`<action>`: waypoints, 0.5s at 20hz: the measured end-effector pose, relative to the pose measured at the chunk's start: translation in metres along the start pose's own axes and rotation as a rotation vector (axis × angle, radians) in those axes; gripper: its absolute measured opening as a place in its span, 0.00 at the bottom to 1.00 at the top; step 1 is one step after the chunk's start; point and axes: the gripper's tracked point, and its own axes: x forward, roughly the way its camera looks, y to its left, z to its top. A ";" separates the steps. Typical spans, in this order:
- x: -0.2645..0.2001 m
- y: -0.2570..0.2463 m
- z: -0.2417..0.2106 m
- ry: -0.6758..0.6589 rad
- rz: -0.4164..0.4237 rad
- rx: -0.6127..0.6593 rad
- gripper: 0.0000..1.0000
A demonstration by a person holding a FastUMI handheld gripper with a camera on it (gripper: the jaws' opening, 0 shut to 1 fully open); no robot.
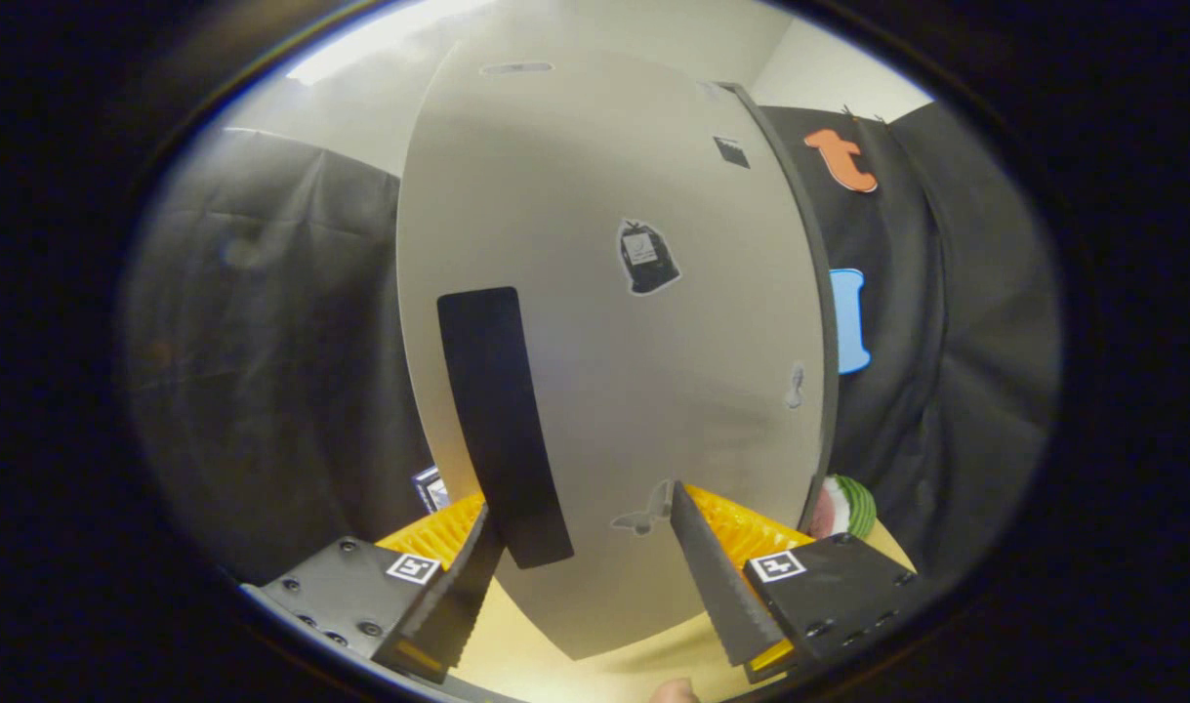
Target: Open the shoe cabinet door, grab the shoes and put them into the shoe cabinet, then close the shoe cabinet door.
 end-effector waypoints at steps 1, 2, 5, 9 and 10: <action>0.008 0.004 0.000 -0.003 0.001 0.006 0.99; 0.016 0.008 0.000 -0.003 0.000 0.011 0.99; 0.039 0.018 0.003 -0.012 -0.016 0.006 0.99; 0.070 0.027 0.007 -0.034 -0.062 -0.023 0.99; 0.079 0.030 0.006 -0.036 -0.067 -0.020 0.99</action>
